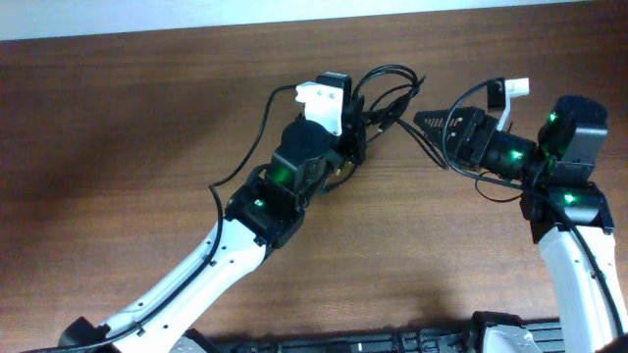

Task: Untangle cables

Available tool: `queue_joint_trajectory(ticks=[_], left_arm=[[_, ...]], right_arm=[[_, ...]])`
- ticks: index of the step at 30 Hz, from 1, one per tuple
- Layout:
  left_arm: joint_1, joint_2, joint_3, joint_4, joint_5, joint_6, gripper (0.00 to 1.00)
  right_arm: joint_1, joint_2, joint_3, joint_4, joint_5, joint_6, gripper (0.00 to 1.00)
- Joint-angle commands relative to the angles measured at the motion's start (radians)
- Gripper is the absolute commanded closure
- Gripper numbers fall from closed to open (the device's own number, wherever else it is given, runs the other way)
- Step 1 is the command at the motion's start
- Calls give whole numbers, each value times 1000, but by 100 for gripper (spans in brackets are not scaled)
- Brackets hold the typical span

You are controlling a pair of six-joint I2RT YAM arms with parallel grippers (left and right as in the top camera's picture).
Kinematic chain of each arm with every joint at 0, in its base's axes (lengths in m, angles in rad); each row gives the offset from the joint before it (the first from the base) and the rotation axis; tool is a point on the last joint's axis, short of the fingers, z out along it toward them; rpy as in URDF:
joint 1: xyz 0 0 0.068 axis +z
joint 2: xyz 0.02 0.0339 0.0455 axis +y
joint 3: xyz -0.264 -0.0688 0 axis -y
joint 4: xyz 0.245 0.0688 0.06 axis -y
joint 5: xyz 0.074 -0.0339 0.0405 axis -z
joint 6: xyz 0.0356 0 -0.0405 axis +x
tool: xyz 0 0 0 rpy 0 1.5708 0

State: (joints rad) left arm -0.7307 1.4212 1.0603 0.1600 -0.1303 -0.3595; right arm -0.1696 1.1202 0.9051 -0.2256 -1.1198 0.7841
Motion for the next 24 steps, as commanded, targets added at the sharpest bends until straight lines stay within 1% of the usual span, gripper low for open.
queue_joint_trajectory(ticks=[1, 3, 4, 5, 10, 12, 13, 16, 18, 20, 22, 24], left_arm=[[0, 0, 8, 16, -4, 0, 100], [-1, 0, 8, 26, -5, -72, 100], [-1, 0, 8, 44, -5, -104, 100], [-1, 0, 8, 61, -5, -117, 100], [-1, 16, 8, 83, -47, -119, 100], [-5, 24, 8, 103, -1, -127, 100], [-16, 24, 8, 137, 15, -126, 100], [-71, 24, 8, 188, 14, -126, 100], [-117, 24, 8, 184, 14, -126, 100], [-139, 24, 8, 182, 14, -114, 100], [-139, 24, 8, 175, 14, -114, 100], [-139, 24, 8, 146, 14, -114, 100]], right_arm=[[0, -14, 14, 17, -59, 48, 1], [0, -14, 14, 18, -56, 48, 0], [0, -14, 14, 17, -47, 48, 2], [0, -14, 14, 17, -47, 48, 2], [0, -14, 14, 14, -49, 82, 2], [0, -14, 14, 5, -2, 76, 3], [5, -14, 14, -21, 31, 40, 4], [37, -14, 14, -32, 111, -21, 5], [47, -14, 14, -53, 195, -21, 7], [47, -14, 14, -116, 280, -21, 11], [45, -14, 14, -143, 329, -21, 15], [45, -14, 14, -146, 359, -21, 24]])
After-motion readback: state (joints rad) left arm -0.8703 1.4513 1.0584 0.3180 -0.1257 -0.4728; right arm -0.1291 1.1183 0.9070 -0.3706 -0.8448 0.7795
